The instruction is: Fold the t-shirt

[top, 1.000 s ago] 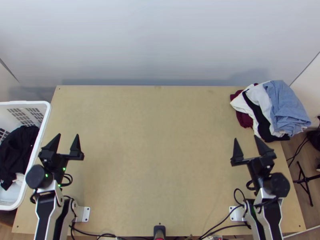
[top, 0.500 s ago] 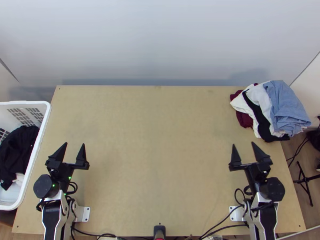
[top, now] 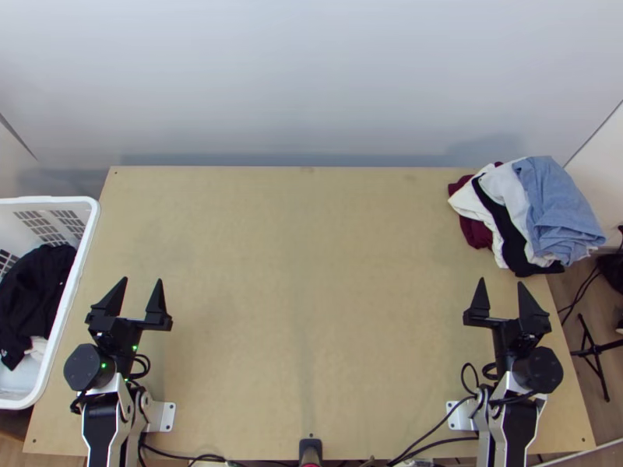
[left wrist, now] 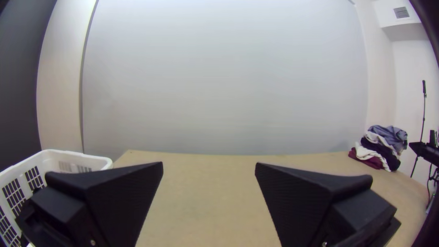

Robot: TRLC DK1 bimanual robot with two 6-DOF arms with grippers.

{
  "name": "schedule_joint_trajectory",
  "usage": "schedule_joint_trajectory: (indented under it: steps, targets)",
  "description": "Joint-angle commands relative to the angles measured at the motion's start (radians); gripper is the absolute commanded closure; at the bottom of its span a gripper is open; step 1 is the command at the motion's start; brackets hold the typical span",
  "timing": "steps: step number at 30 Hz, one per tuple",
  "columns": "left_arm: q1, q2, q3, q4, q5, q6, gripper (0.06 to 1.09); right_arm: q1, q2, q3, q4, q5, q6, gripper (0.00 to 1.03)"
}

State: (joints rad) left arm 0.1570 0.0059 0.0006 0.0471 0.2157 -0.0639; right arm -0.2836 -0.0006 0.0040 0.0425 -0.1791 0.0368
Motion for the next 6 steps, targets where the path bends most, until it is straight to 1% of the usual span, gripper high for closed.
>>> schedule_joint_trajectory:
  steps: [1,6]
  targets:
    - [-0.001,-0.006,-0.002,-0.009,0.001,-0.001,0.11,-0.019,-0.001,-0.001,-0.004,0.000,0.000,0.04]
    - [-0.001,-0.006,-0.002,-0.009,0.001,-0.001,0.11,-0.019,-0.001,-0.001,-0.004,0.000,0.000,0.04]
